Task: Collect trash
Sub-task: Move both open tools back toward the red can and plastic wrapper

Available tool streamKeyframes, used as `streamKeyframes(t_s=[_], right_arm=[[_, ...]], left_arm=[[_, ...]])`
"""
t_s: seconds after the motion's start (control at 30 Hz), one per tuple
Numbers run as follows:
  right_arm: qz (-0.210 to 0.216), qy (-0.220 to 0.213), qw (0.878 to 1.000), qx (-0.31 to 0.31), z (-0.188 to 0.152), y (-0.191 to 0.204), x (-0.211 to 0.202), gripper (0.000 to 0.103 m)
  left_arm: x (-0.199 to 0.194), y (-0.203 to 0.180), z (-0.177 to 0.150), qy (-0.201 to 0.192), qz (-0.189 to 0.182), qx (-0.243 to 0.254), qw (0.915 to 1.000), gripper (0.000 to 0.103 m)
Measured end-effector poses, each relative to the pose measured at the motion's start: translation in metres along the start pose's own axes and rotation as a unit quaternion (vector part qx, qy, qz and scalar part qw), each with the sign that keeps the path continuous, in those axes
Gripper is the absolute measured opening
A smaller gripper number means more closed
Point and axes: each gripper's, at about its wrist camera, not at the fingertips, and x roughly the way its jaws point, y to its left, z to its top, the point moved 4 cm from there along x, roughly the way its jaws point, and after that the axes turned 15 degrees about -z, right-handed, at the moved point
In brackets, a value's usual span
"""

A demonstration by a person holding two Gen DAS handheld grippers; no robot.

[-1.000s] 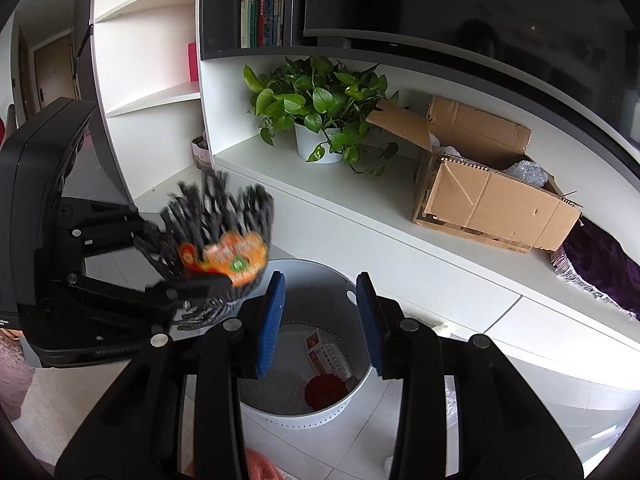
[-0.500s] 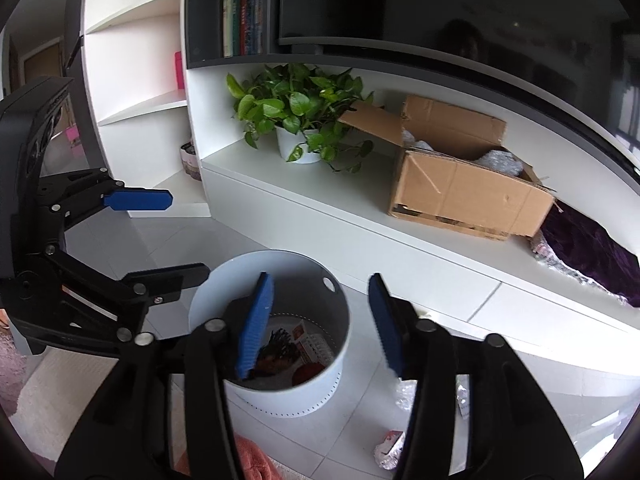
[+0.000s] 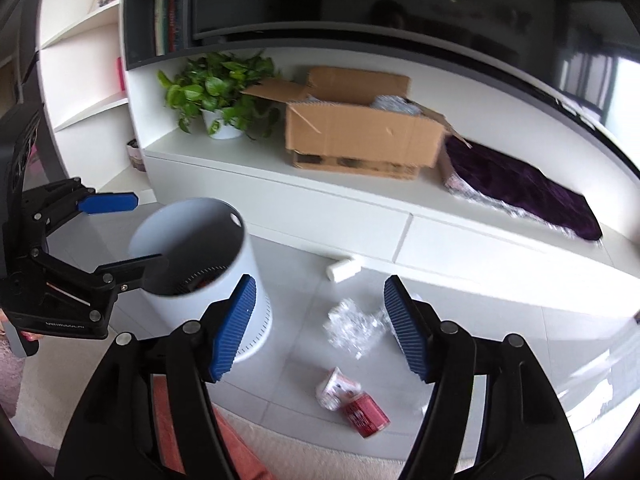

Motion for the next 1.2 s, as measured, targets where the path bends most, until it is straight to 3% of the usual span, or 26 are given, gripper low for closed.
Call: streamKeyframes(t_s=[0.2, 0.4, 0.7, 1.03, 1.2], right_arm=[[-0.039, 0.025, 0.998, 0.038, -0.056, -0.055, 0.009, 0.065], [-0.035, 0.053, 0.997, 0.047, -0.118, -0.082, 0.04, 0.067], [0.001, 0.098, 0.995, -0.006, -0.196, -0.073, 0.103, 0.067], [0.036, 0.127, 0.988, -0.076, -0.236, -0.058, 0.172, 0.067], [0.053, 0.149, 0.981, -0.112, -0.253, -0.049, 0.207, 0.067]], left_arm=[[0.054, -0.04, -0.016, 0.025, -0.051, -0.005, 0.9984, 0.08], [0.116, -0.067, -0.049, 0.061, -0.073, -0.02, 0.9953, 0.08], [0.198, -0.087, -0.094, 0.11, -0.05, -0.02, 0.9924, 0.08], [0.271, -0.079, -0.123, 0.147, -0.072, -0.078, 0.9834, 0.078], [0.308, -0.076, -0.139, 0.177, -0.082, -0.096, 0.9761, 0.062]])
